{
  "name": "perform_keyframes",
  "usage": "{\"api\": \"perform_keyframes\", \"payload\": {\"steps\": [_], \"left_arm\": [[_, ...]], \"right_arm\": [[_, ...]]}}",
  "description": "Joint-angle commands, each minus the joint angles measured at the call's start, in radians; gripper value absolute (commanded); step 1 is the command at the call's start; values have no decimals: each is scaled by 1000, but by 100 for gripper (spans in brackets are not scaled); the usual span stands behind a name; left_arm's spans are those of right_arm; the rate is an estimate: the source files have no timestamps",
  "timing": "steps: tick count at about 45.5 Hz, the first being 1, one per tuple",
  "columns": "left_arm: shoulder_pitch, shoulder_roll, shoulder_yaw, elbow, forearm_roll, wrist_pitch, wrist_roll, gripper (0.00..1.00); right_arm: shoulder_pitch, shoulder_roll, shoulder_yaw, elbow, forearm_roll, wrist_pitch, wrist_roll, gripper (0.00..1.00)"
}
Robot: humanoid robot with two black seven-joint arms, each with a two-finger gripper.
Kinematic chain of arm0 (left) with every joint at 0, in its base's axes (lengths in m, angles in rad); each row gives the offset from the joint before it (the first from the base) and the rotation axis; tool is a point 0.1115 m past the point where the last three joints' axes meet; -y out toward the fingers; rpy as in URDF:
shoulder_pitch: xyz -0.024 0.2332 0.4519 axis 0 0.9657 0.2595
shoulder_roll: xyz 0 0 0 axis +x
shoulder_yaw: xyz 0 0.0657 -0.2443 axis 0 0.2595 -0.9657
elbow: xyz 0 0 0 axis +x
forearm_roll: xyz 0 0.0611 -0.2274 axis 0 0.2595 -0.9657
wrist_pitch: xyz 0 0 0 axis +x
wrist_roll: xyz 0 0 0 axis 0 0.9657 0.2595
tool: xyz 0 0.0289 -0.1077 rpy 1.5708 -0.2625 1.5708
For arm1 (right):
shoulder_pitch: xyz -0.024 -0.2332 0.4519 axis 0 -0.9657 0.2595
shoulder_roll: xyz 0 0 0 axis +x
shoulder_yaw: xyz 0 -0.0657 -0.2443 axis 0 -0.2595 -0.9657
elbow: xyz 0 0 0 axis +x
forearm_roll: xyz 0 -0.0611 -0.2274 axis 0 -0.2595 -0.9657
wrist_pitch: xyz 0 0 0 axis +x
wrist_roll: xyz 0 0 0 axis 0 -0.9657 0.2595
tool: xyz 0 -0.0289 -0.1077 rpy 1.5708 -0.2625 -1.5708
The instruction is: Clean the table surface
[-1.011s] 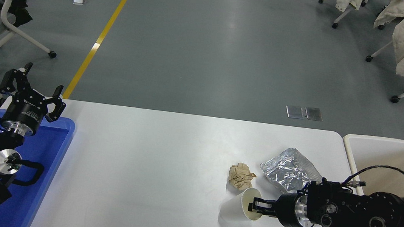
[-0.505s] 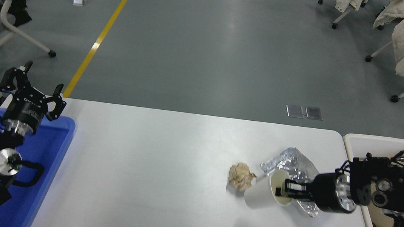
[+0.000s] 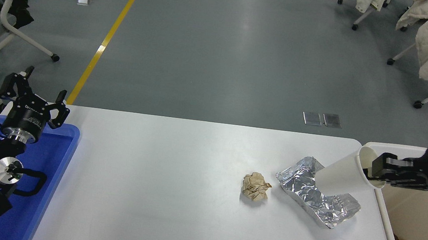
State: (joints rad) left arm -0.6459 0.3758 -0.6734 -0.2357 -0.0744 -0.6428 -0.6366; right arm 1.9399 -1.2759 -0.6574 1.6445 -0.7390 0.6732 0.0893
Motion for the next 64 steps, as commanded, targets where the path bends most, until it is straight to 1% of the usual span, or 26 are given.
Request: {"api": "perform_keyframes", "payload": {"steps": [1, 10, 21, 30, 37, 47, 54, 61, 64], "left_arm": [[0, 0, 0, -1, -1, 0, 0, 100], [0, 0, 1, 1, -1, 0, 0, 100], [0, 0, 0, 1, 1, 0, 0, 100], [0, 0, 0, -1, -1, 2, 0, 100], [0, 0, 0, 1, 1, 0, 0, 100], [0, 0, 0, 1, -1, 0, 0, 100], [0, 0, 0, -1, 1, 0, 0, 100], [0, 0, 0, -1, -1, 0, 0, 100], [0, 0, 0, 1, -1, 0, 0, 100]], "right_arm": [[67, -72, 15, -17, -54, 89, -5, 0], [60, -85, 15, -52, -66, 91, -5, 0], [7, -54, 24, -236, -60, 63, -3, 0], [-137, -36, 32, -294, -57, -170, -2, 0], [-271, 4, 32, -393, -30, -334, 1, 0], [-524, 133, 36, -586, 211, -517, 3, 0], [-685, 216, 54, -725, 322, -609, 1, 0], [-900, 358, 122, -911, 464, -710, 1, 0], [-987, 417, 169, -992, 498, -742, 3, 0]]}}
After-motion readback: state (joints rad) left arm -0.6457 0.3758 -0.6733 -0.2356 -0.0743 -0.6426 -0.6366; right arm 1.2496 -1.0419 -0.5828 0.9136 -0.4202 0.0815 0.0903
